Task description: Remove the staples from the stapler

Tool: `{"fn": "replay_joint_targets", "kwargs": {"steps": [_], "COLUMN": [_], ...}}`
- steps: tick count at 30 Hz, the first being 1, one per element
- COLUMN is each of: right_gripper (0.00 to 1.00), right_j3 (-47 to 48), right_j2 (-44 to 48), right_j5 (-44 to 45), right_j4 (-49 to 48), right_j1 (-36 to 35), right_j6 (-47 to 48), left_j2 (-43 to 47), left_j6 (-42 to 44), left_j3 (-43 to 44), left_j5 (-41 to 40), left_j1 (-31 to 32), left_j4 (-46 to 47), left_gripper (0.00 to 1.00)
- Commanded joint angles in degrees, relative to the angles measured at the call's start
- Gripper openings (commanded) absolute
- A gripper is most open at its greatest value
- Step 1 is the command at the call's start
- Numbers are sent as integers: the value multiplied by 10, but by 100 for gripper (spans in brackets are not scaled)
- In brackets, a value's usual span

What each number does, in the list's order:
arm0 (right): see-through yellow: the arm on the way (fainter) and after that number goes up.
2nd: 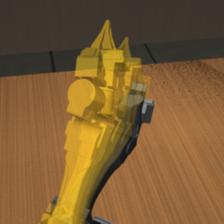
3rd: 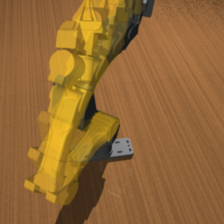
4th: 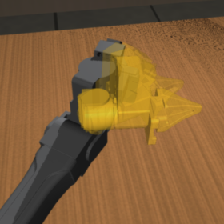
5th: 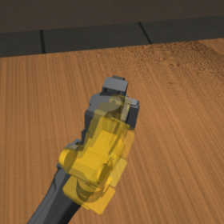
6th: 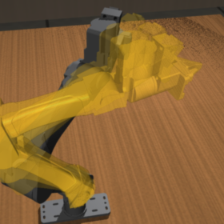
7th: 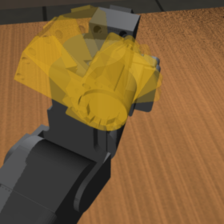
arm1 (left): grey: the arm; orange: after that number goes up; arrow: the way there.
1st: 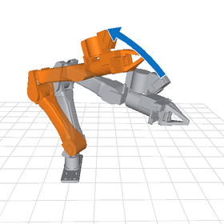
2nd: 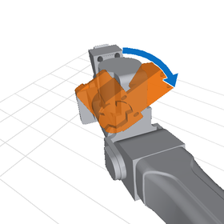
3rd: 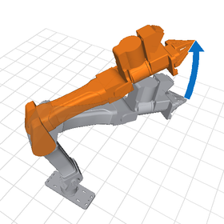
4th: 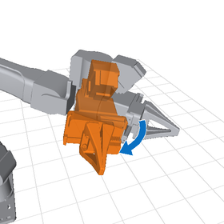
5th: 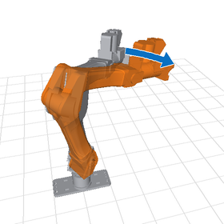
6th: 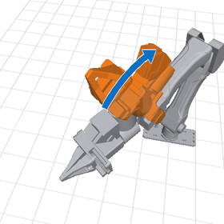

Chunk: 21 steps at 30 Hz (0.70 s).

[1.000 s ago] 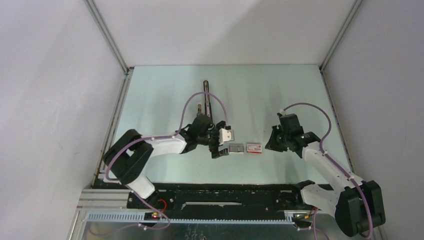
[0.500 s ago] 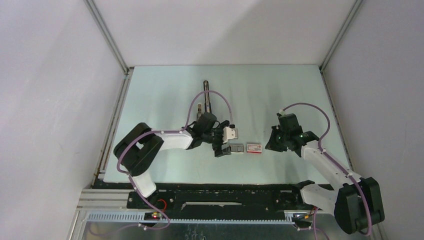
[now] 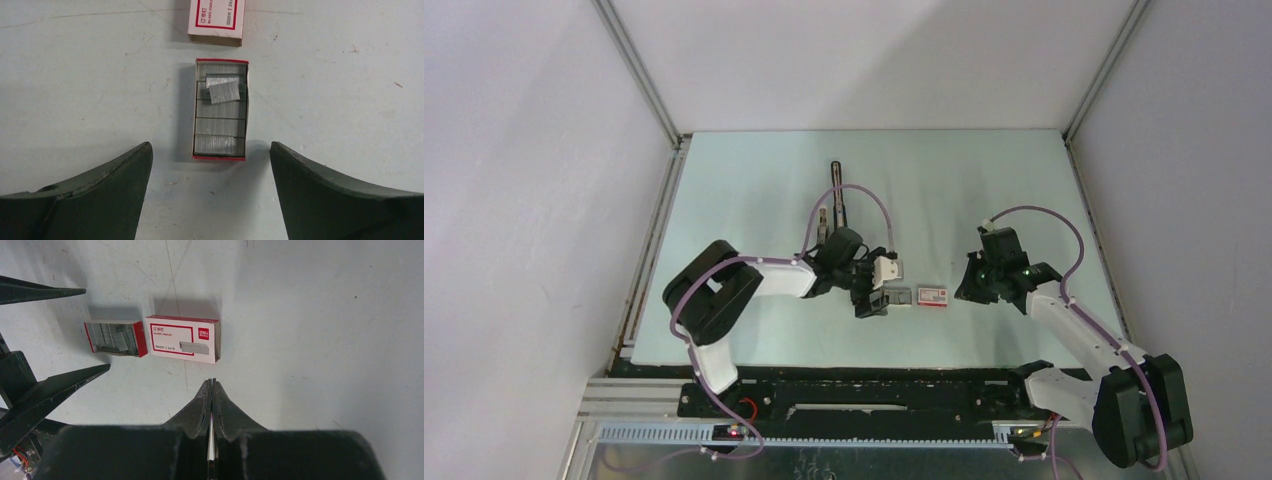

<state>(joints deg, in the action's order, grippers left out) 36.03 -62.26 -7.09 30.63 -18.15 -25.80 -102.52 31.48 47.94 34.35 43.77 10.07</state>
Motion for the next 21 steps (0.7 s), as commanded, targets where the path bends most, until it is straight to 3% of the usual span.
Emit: {"fn": "replay_joint_targets", "kwargs": {"steps": [1,10,21], "right_gripper": [6,7,6], "right_j3": [-2,-2,-3], "right_j2": [3,7,6], "right_j5": [11,11,10], "right_j4": [-9,-7,-8], "right_j1": [-3,-3,-4], "right_j6": [9,8,8], "left_j2": [-15,-26,-46], "left_j6": [-3,13,33], "left_j3": [41,50,76], "left_j5": [17,3,3], "left_j1": [4,9,10], "left_j4": [-11,-49,-129], "left_gripper": [91,76,68]}}
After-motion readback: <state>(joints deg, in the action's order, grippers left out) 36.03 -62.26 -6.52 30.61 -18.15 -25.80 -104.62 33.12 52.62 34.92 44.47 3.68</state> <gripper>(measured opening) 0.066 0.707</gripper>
